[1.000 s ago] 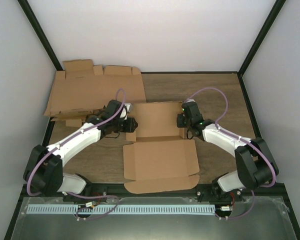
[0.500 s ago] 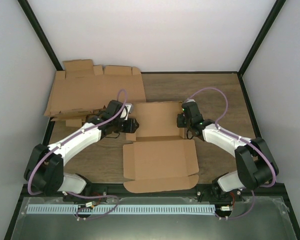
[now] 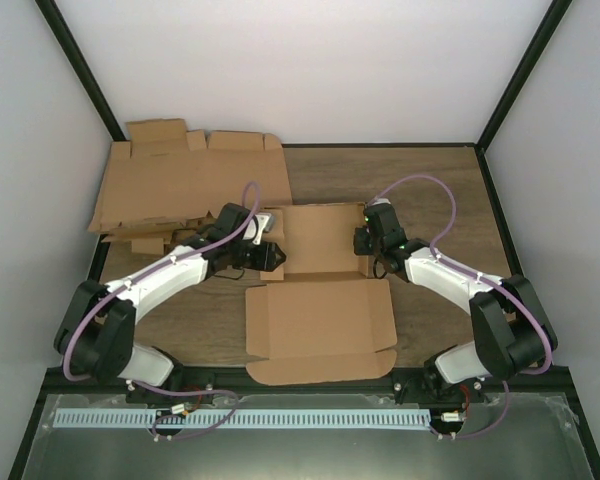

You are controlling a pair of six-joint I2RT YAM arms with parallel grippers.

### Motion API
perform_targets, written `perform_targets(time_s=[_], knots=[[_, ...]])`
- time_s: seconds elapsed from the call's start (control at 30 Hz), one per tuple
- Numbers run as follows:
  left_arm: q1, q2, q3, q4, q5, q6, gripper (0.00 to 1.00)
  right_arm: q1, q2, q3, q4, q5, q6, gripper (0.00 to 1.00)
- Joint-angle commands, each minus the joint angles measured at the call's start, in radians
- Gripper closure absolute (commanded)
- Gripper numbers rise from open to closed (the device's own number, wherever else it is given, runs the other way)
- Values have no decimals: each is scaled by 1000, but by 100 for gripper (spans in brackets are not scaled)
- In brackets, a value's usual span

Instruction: Fold the paper box

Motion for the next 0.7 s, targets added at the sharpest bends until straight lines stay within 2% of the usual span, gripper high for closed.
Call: perform_targets(time_s=[0.0,0.07,0.17,0.27,0.33,0.53,0.67], knots=[[-3,28,22,-23,-36,6,57,0,3,7,-30,-12,5,99],[-2,37,17,-10,-11,2,59,0,5,7,-29,-13,5,99],[-2,49,11,36,50,-13,67,0,6,9,-29,-13,6,99],[-2,58,23,39,55,-12,79,0,9,7,-28,-15,9,99],[-3,61,29,38,51,-10,83,0,8,5,-26,-19,10,99],[-3,84,38,-2,-48,-30,82,1,4,1,-26,-19,13,99],[-5,111,43,-13,-125,-101,71,1,2,1,-25,-16,14,99]])
